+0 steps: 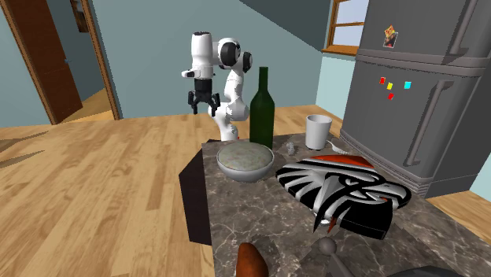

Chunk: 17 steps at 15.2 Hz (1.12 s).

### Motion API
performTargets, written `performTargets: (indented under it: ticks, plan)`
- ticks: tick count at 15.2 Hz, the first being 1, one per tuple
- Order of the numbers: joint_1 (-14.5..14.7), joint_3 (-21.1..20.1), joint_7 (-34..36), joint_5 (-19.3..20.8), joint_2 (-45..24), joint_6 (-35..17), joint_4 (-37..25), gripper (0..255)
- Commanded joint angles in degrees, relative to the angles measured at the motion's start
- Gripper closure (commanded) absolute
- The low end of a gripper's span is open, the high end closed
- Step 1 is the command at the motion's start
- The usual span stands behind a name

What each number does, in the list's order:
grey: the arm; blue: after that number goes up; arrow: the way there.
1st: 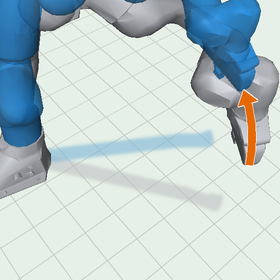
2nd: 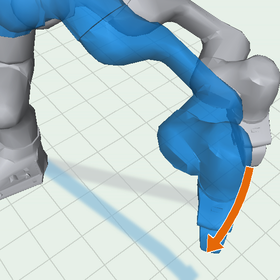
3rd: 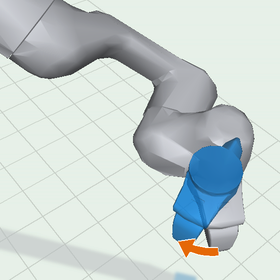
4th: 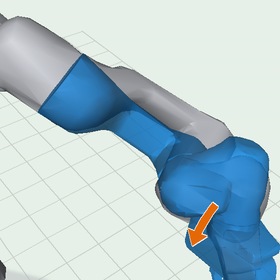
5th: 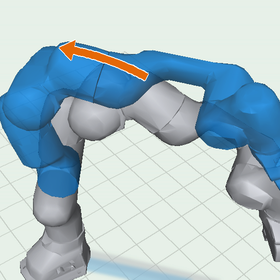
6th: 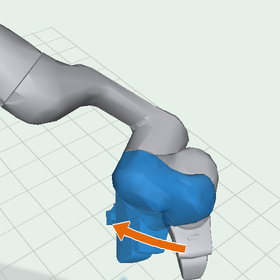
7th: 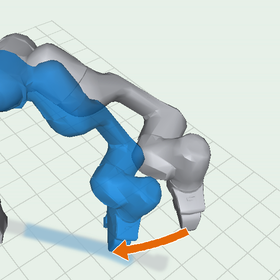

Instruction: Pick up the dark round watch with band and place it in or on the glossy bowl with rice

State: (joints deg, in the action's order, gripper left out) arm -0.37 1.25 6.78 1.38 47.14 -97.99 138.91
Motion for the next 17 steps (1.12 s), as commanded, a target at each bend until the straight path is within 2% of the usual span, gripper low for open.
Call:
performTargets:
  ticks: [1, 10, 17]
  plan:
    - [0.0, 0.0, 0.0, 0.0, 0.0, 0.0, 0.0, 0]
    - [3.3, -12.8, 13.7, -5.3, -6.2, -3.1, -3.8, 0]
    - [4.1, -22.6, 24.6, -6.6, -15.0, -5.4, -10.7, 0]
